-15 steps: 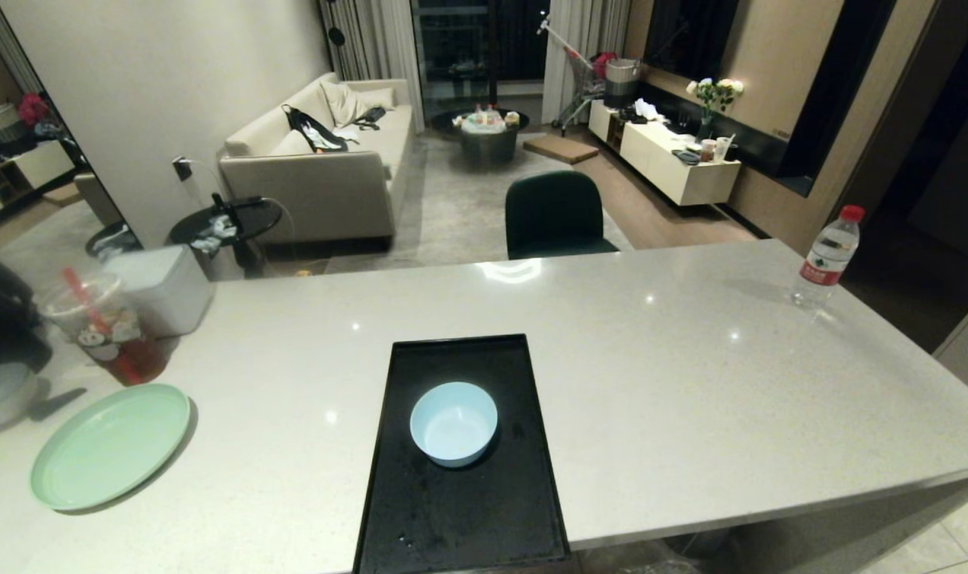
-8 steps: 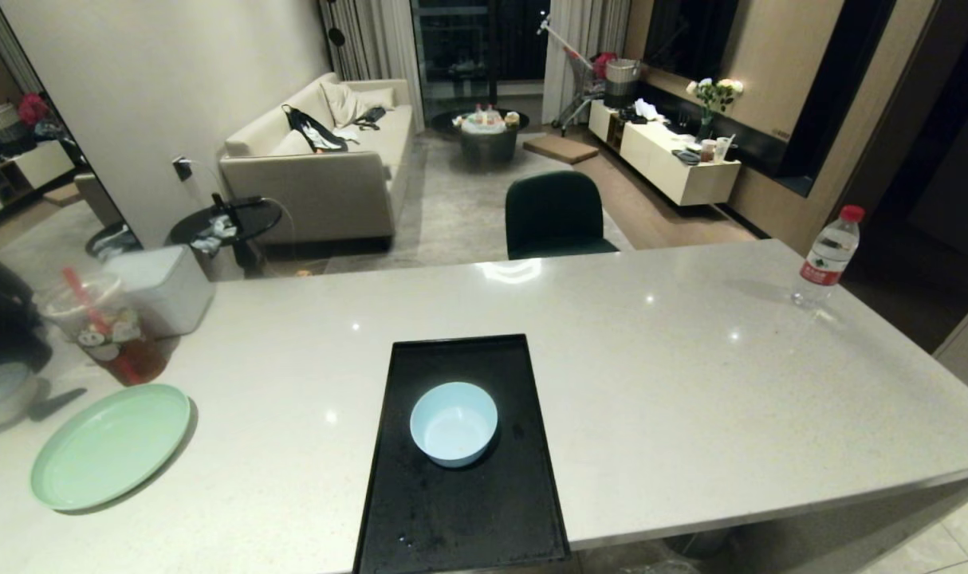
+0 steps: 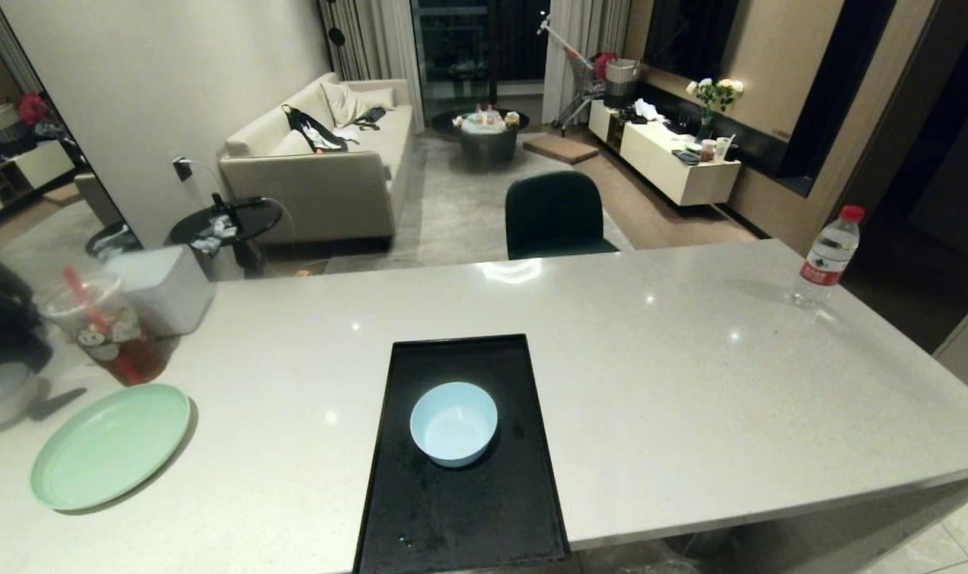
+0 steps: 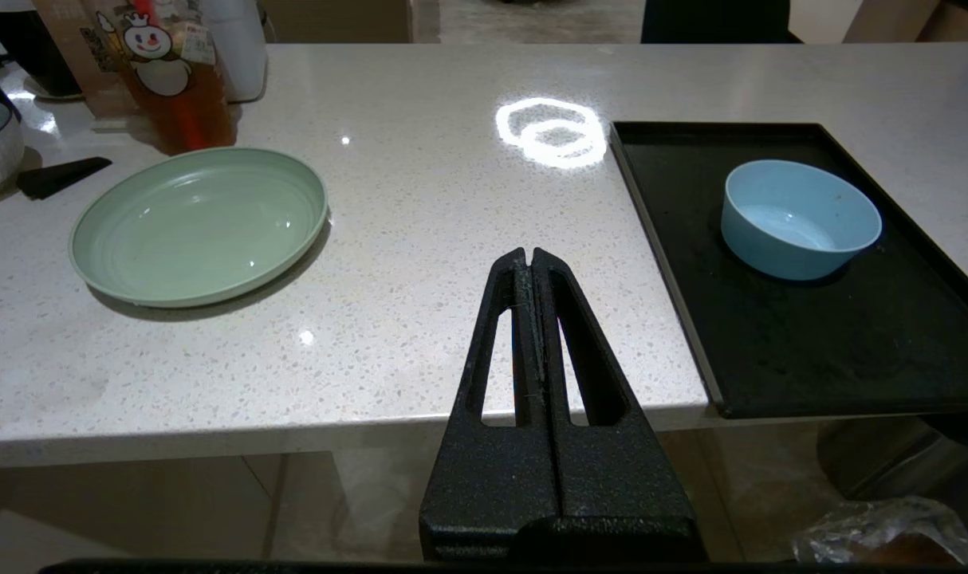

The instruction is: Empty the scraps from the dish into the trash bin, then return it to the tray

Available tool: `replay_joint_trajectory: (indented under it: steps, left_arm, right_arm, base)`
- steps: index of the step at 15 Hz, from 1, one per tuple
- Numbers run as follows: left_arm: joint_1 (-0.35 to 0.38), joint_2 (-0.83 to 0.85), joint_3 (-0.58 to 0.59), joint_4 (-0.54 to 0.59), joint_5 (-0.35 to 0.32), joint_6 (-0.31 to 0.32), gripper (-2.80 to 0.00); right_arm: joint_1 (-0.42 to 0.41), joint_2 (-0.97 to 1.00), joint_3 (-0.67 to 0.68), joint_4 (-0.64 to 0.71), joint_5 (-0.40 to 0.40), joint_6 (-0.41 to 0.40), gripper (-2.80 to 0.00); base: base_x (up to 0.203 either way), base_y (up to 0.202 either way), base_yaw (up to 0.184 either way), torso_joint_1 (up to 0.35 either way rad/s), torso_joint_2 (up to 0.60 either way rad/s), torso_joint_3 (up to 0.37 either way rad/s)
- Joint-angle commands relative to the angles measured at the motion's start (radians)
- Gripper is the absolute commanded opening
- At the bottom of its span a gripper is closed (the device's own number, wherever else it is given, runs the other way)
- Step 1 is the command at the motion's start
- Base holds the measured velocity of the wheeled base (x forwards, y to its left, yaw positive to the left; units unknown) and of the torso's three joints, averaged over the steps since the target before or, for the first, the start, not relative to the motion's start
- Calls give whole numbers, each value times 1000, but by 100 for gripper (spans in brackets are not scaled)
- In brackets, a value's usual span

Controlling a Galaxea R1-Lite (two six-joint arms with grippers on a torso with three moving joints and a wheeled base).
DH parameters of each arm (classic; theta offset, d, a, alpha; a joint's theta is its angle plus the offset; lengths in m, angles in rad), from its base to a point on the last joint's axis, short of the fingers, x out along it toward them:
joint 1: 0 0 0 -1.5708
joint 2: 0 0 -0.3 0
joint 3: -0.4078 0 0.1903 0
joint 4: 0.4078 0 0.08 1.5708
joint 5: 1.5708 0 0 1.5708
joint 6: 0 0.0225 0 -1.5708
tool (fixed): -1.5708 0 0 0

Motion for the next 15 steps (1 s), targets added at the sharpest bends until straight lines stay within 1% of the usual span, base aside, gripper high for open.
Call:
replay_joint_trajectory:
  steps: [1,5,8,15]
  left_arm:
    - [0,1,0,0,0,-1,-280]
    - [0,1,0,0,0,-1,-280]
    - [0,1,0,0,0,-1,-280]
    - [0,1,0,0,0,-1,-280]
  right_arm:
    - [0,2,0,-1,1,0,-280]
    - [0,2,0,-1,0,-16,-280]
    - [0,2,0,-1,1,-2,-280]
    - [0,2,0,-1,1,0,-280]
  base:
    - [0,0,0,0,0,0]
    - [0,0,0,0,0,0]
    - [0,0,0,0,0,0]
    - [0,0,0,0,0,0]
